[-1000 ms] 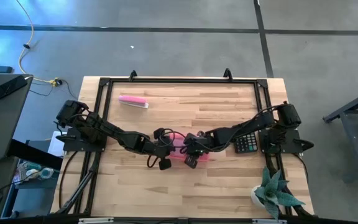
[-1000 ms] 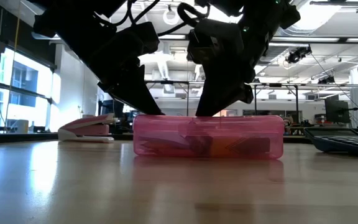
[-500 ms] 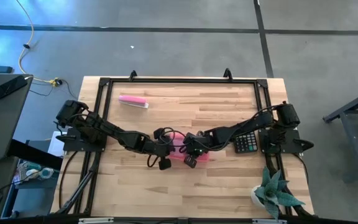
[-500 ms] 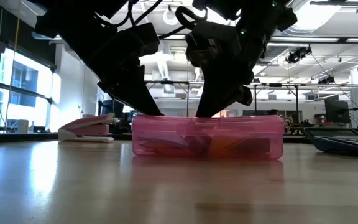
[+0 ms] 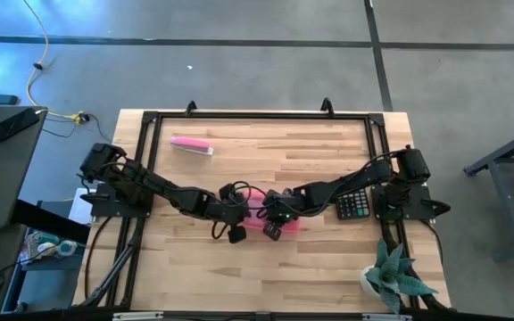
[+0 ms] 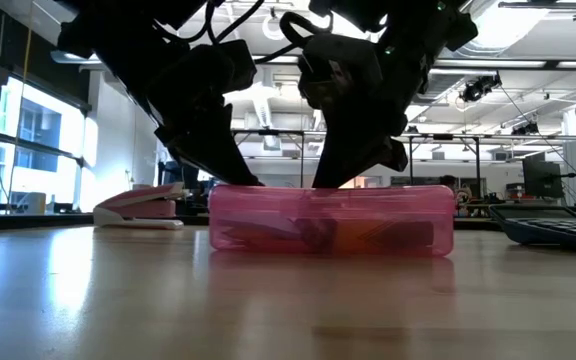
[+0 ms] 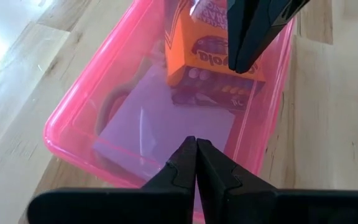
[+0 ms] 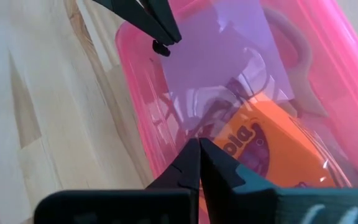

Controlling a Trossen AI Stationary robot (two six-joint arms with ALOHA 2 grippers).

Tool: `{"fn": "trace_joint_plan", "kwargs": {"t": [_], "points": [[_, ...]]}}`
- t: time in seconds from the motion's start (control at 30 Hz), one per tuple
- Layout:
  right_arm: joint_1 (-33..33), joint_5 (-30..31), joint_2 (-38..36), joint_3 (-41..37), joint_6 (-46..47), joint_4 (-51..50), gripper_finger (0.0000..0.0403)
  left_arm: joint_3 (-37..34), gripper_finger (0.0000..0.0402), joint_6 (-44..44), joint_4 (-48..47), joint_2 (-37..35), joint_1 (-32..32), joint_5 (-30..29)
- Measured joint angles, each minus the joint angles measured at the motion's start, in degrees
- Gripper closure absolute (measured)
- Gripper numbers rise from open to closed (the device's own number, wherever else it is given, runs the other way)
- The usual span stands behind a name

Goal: Pack school essentials
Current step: Close the supply box

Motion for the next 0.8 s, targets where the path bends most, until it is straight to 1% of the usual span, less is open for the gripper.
{"fn": "trace_joint_plan", "kwargs": {"t": [0.2,0.3,0.37,0.57,0.7,0.8], "points": [[0.01,-0.20,0.04,0.00,-1.09,-0.04,0.0403,0.17,0.0401,-0.73,0.82,1.77,0.18,-0.09],[0.39,0.32,-0.53,-0.04,-2.15,0.29,0.0403,0.17,0.0401,-0.72,1.51,1.91,0.08,-1.14],[0.76,0.64,-1.13,-0.13,-2.87,0.26,0.0403,0.13,0.0401,-0.70,2.01,1.53,-0.17,-0.65],[3.05,2.24,-4.36,-0.48,-4.95,0.90,0.0403,-0.02,0.0401,0.81,4.15,1.60,-0.26,0.05],[5.08,1.39,-4.59,-0.57,-5.59,2.90,0.0402,-0.02,0.0401,0.81,4.57,1.64,-0.31,0.07],[6.24,2.32,-4.63,-0.57,-5.59,3.07,0.0402,-0.04,0.0401,0.80,4.79,1.64,-0.31,0.19]]}}
